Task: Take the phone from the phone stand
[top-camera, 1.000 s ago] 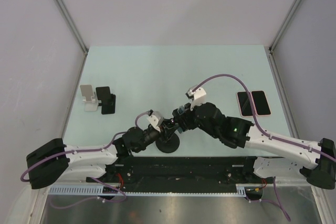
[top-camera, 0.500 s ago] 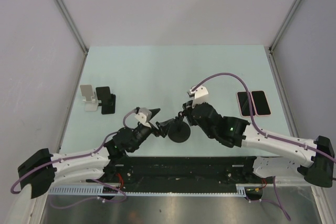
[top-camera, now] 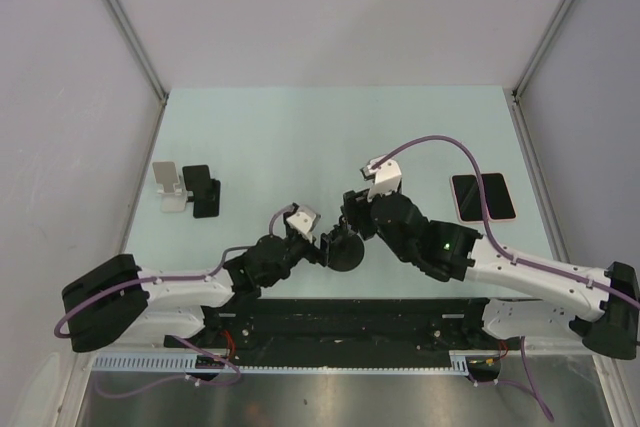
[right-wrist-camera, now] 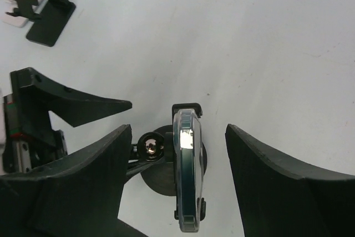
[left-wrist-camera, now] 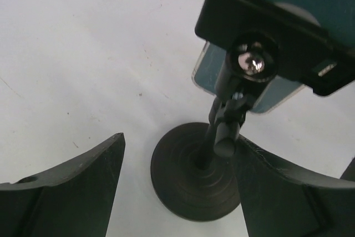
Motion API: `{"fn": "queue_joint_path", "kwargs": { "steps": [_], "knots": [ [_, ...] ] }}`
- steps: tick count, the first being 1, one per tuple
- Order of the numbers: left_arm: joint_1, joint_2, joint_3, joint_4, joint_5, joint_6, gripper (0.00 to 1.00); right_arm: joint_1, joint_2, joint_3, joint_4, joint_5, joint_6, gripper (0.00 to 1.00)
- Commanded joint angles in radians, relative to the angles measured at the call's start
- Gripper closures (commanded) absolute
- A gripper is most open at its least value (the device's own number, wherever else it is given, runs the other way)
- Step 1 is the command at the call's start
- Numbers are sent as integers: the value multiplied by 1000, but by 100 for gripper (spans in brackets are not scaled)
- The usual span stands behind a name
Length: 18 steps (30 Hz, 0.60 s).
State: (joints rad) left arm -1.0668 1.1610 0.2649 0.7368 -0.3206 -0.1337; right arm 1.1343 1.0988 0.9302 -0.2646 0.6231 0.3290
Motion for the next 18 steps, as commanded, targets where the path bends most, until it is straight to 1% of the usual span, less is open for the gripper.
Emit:
{"fn": "queue_joint_path", "kwargs": {
  "steps": [1, 3, 4, 8, 11, 13, 18],
  "knots": [
    [-1, 2, 51, 35, -69, -21, 22, 7, -66, 44, 1, -72, -4, 26],
    [7, -7, 56, 33, -106, -20, 24, 7, -85, 44, -12, -111, -14, 26],
    [17, -12, 59, 33, -110, -20, 25, 5, -86, 44, -21, -159, -21, 25],
    [70, -6, 89, 21, -106, -32, 25, 5, -96, 44, -48, -240, -13, 25],
    [132, 11, 109, 6, -86, -89, 26, 4, -102, 44, -67, -266, 1, 25],
    [177, 16, 123, 4, -49, -138, 25, 5, -99, 44, -73, -295, -13, 25],
    [218, 40, 149, -5, -28, -155, 22, 4, -70, 44, -39, -417, -47, 25]
  ]
}}
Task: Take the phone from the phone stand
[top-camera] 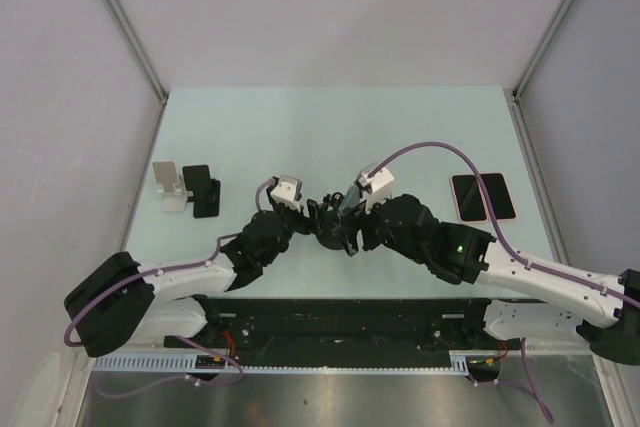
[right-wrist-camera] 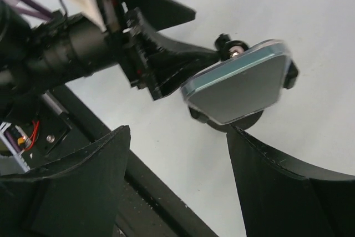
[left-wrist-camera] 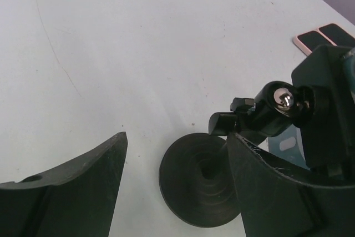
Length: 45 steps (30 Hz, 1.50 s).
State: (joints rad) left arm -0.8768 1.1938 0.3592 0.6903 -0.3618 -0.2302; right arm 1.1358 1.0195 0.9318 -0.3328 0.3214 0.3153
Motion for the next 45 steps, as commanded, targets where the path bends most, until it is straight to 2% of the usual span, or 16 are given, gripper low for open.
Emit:
{"fn": "queue_joint_path", "kwargs": {
  "steps": [1, 4, 6, 9, 15, 17, 20, 29, 36, 42, 45],
  "knots": [
    [32, 4, 49, 41, 9, -55, 21, 4, 10, 42, 29, -134, -42, 25],
    [32, -46, 18, 37, 9, -44, 18, -11, -15, 42, 14, -102, -93, 18],
    [32, -106, -8, 29, 11, -34, 17, -47, -33, 42, 0, -100, -156, 10],
    [1, -212, -35, -14, -9, -28, 13, -202, -71, 45, 3, -180, -247, 1],
    [-45, -287, -31, -83, -19, 0, 10, -261, -42, 44, 89, -312, -438, 0],
    [-45, -287, -26, -86, 0, 12, 10, -281, -18, 44, 118, -402, -487, 0],
    [-45, -284, -25, -95, 23, 8, 10, -314, 7, 44, 167, -499, -505, 0],
    [-45, -257, -17, -112, 32, -4, 10, -326, 82, 19, 262, -585, -518, 0],
    [-44, -203, 6, -118, 37, -6, 11, -315, 53, -33, 322, -594, -473, 0],
    [-44, -163, 29, -120, 69, -15, 12, -300, 48, -68, 322, -475, -438, 0],
    [-44, -155, 34, -120, 70, -20, 12, -295, 44, -102, 379, -456, -418, 0]
  ]
}}
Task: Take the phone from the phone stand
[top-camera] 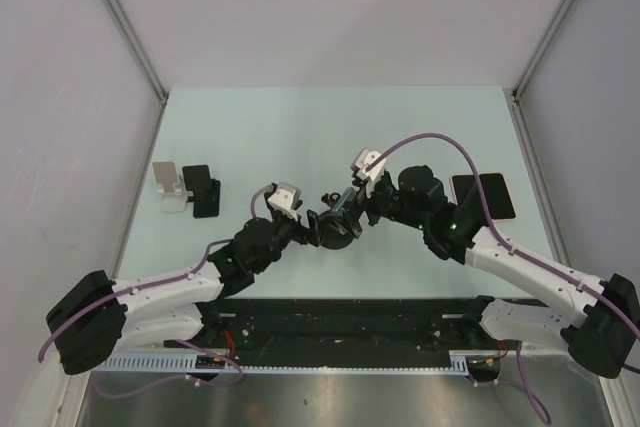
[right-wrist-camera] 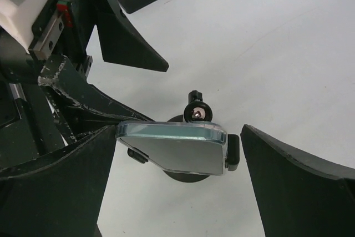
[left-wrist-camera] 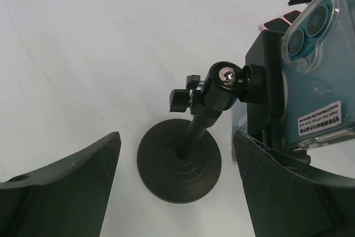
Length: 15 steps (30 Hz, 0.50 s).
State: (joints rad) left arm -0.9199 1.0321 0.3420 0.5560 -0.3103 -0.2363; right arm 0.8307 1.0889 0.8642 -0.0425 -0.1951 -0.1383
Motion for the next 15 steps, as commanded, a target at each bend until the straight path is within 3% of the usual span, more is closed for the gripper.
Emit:
{"fn": "queue_joint_path", "kwargs": {
  "steps": [1, 8, 15],
  "knots": [
    [0, 6, 51, 15, 19, -15, 12, 21, -26, -40, 113, 56, 40, 0],
    [0, 32, 66, 15, 37, -20, 13, 119, 20, -71, 196, 180, 14, 0],
    [0, 29, 68, 16, 50, -26, 13, 137, 57, -102, 259, 279, -23, 0]
  ]
}}
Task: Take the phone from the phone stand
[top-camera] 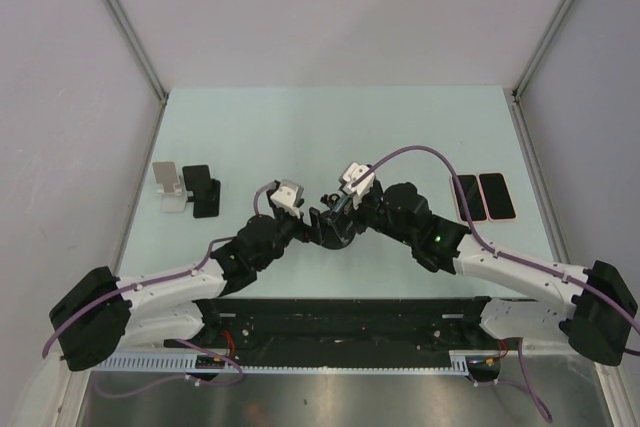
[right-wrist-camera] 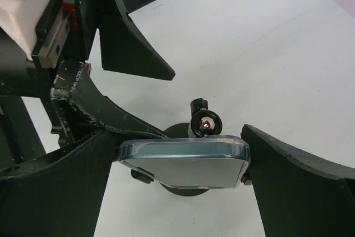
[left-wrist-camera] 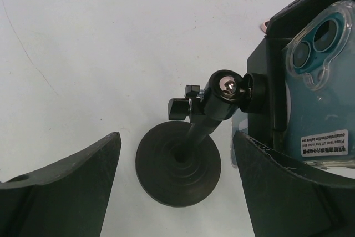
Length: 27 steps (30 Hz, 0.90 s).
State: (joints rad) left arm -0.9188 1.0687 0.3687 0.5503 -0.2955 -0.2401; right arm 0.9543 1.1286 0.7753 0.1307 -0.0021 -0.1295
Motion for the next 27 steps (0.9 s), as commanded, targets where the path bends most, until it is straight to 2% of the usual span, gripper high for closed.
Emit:
{"fn": "queue_joint_path", "kwargs": {
  "steps": [1, 5, 8, 11, 12, 14, 15, 17, 18, 19, 20, 24, 27],
  "knots": [
    [-2, -10, 39, 22, 33, -25, 13, 12, 20, -16, 87, 102, -38, 0],
    [5, -29, 32, 20, 36, -34, 13, 14, 25, -33, 78, 114, -53, 1],
    [8, -39, 24, 23, 38, -38, 13, 11, 14, -48, 83, 114, -45, 8],
    [11, -44, 6, 31, 39, -21, 13, -5, -6, -51, 87, 88, -21, 25],
    [9, -46, -2, 36, 56, -5, 12, -8, -15, -51, 89, 80, -12, 38],
    [9, -59, -39, 86, 74, 16, 12, -20, -29, -51, 95, 65, 16, 54],
    [9, -67, -59, 115, 96, 48, 12, -25, -45, -51, 96, 60, 25, 69],
    [9, -84, -120, 205, 119, 82, 12, -34, -58, -51, 96, 57, 53, 81],
    [9, -91, -135, 230, 149, 116, 12, -35, -70, -51, 98, 57, 57, 92],
    [8, -99, -163, 252, 168, 136, 12, -35, -73, -51, 95, 53, 62, 96],
    [8, -116, -174, 284, 186, 157, 11, -35, -78, -51, 95, 54, 67, 100],
    [-15, -148, -208, 338, 280, 289, 11, -35, -89, -51, 90, 60, 90, 100],
    [-31, -136, -200, 352, 312, 329, 11, -29, -92, -51, 95, 47, 91, 100]
  ]
}}
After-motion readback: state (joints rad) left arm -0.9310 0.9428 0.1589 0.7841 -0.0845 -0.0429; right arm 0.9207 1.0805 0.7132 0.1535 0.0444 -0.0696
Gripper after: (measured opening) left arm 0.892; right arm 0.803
